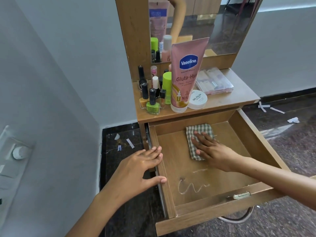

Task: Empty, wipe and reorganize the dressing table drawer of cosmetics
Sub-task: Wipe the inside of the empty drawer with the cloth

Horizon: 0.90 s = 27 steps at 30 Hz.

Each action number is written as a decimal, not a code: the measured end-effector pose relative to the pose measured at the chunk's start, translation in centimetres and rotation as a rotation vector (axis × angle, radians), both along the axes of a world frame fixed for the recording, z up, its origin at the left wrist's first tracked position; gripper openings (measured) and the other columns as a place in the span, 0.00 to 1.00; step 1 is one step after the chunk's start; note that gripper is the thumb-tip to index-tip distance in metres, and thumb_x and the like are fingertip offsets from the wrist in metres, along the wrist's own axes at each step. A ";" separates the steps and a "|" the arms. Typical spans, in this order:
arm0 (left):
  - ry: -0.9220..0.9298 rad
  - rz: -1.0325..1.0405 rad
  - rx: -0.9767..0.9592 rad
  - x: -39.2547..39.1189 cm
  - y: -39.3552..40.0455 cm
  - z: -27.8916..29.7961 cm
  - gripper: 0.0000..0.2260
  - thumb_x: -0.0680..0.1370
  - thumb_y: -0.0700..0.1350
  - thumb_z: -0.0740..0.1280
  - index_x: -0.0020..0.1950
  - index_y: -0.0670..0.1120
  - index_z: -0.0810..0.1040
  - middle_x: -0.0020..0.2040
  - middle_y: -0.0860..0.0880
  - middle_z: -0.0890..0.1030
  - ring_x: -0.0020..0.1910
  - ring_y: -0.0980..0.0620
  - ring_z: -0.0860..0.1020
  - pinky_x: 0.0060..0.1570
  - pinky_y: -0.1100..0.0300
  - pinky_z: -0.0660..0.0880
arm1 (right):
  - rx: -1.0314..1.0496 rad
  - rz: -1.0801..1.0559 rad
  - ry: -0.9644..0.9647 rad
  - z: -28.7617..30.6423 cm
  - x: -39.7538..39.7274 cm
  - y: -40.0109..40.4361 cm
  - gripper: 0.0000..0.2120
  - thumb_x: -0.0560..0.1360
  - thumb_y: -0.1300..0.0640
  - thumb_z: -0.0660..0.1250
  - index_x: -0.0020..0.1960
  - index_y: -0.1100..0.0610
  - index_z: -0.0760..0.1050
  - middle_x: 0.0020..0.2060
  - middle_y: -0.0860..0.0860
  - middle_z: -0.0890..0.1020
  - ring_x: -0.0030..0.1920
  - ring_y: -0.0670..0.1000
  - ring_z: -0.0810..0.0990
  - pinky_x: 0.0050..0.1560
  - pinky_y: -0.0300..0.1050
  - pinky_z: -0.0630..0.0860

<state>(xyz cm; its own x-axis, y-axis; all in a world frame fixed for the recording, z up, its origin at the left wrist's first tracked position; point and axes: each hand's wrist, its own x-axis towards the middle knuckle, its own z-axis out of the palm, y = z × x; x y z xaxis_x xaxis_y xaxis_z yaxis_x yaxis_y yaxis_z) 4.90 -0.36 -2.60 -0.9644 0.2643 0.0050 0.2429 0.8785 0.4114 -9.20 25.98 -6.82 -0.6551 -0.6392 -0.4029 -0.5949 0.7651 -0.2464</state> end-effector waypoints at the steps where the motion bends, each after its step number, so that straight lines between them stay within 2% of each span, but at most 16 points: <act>1: 0.002 -0.001 -0.001 -0.1 0.0 -0.1 0.35 0.68 0.73 0.51 0.69 0.56 0.58 0.71 0.62 0.55 0.69 0.69 0.51 0.66 0.70 0.44 | -0.013 0.003 -0.006 -0.1 0.3 -0.5 0.49 0.60 0.25 0.23 0.76 0.47 0.37 0.71 0.44 0.32 0.73 0.49 0.31 0.76 0.52 0.41; 3: 0.024 0.000 0.006 -0.1 -0.1 -0.4 0.34 0.68 0.73 0.52 0.68 0.56 0.60 0.70 0.62 0.57 0.69 0.69 0.53 0.67 0.67 0.46 | -0.009 0.033 -0.011 -0.1 0.8 -2.1 0.55 0.54 0.23 0.19 0.76 0.49 0.36 0.70 0.46 0.31 0.72 0.49 0.30 0.75 0.50 0.38; 4: 0.038 0.001 0.008 -0.1 -0.1 -0.5 0.34 0.68 0.72 0.53 0.68 0.55 0.62 0.70 0.61 0.59 0.69 0.68 0.54 0.67 0.65 0.48 | -0.016 0.063 -0.018 -0.2 0.9 -3.0 0.52 0.58 0.24 0.21 0.76 0.49 0.36 0.71 0.46 0.31 0.72 0.49 0.30 0.75 0.50 0.37; 5: 0.050 0.000 0.007 -0.1 -0.1 -0.6 0.33 0.69 0.72 0.54 0.68 0.54 0.64 0.70 0.61 0.60 0.69 0.67 0.55 0.68 0.63 0.49 | -0.029 0.091 -0.020 -0.3 1.1 -4.0 0.44 0.66 0.26 0.26 0.76 0.49 0.37 0.72 0.47 0.32 0.73 0.49 0.30 0.75 0.50 0.37; 6: 0.061 -0.002 0.007 -0.1 -0.1 -0.7 0.33 0.69 0.72 0.55 0.68 0.54 0.66 0.69 0.61 0.61 0.69 0.67 0.56 0.68 0.63 0.50 | -0.031 0.115 -0.015 -0.4 1.3 -5.1 0.36 0.74 0.32 0.32 0.76 0.49 0.38 0.73 0.47 0.33 0.73 0.49 0.31 0.75 0.51 0.37; 7: 0.065 -0.003 0.012 -0.1 -0.1 -0.7 0.33 0.70 0.71 0.55 0.68 0.54 0.67 0.69 0.61 0.62 0.69 0.67 0.56 0.68 0.63 0.51 | -0.030 0.138 -0.006 -0.5 1.6 -6.1 0.32 0.77 0.36 0.36 0.77 0.50 0.39 0.73 0.47 0.33 0.74 0.49 0.31 0.75 0.51 0.37; 10: 0.057 0.004 0.041 -0.1 -0.1 -0.6 0.33 0.69 0.72 0.55 0.68 0.55 0.66 0.69 0.61 0.61 0.69 0.68 0.56 0.68 0.64 0.52 | -0.063 0.209 0.034 -0.8 2.4 -8.4 0.32 0.77 0.37 0.37 0.77 0.51 0.39 0.74 0.47 0.35 0.74 0.48 0.32 0.74 0.50 0.36; 13: 0.039 0.012 0.053 -0.2 -0.1 -0.6 0.33 0.69 0.72 0.55 0.68 0.56 0.64 0.70 0.63 0.60 0.69 0.70 0.53 0.68 0.66 0.51 | -0.163 0.195 0.024 -0.8 2.3 -8.5 0.27 0.82 0.46 0.45 0.77 0.52 0.42 0.76 0.48 0.41 0.74 0.46 0.34 0.75 0.49 0.38; 17: 0.028 0.003 0.042 -0.4 -0.2 -0.5 0.34 0.68 0.73 0.55 0.68 0.57 0.65 0.69 0.64 0.60 0.68 0.72 0.53 0.68 0.66 0.50 | -0.193 0.252 0.076 -0.5 2.1 -7.6 0.29 0.80 0.40 0.40 0.77 0.51 0.45 0.77 0.47 0.46 0.75 0.47 0.37 0.73 0.44 0.38; 23: -0.017 -0.018 0.028 -0.8 -0.4 0.3 0.33 0.66 0.72 0.59 0.68 0.59 0.66 0.68 0.67 0.58 0.67 0.74 0.52 0.65 0.71 0.47 | -0.088 0.319 0.084 0.5 2.3 -3.8 0.25 0.81 0.43 0.43 0.77 0.45 0.45 0.76 0.44 0.41 0.75 0.46 0.35 0.75 0.45 0.39; 25: -0.026 0.001 0.048 -1.1 -0.7 0.9 0.32 0.65 0.72 0.60 0.65 0.59 0.71 0.66 0.69 0.61 0.66 0.74 0.56 0.64 0.72 0.50 | -0.104 0.293 0.127 0.8 1.9 -3.7 0.26 0.80 0.41 0.43 0.77 0.46 0.46 0.75 0.46 0.37 0.74 0.47 0.32 0.74 0.43 0.36; 27: -0.010 0.056 0.103 -1.7 -0.8 1.5 0.29 0.64 0.70 0.62 0.61 0.58 0.75 0.63 0.67 0.68 0.62 0.74 0.61 0.62 0.71 0.56 | -0.111 0.282 0.149 0.7 1.6 -4.1 0.30 0.78 0.38 0.39 0.77 0.48 0.41 0.74 0.49 0.34 0.74 0.47 0.30 0.73 0.42 0.35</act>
<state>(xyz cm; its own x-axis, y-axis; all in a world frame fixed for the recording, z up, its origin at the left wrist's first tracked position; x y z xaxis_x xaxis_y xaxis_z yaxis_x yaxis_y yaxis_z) 3.17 -1.17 -1.13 -0.9779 0.2081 0.0198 0.1897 0.8436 0.5023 -7.56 21.85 -6.11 -0.4921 -0.8385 -0.2340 -0.8153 0.5382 -0.2137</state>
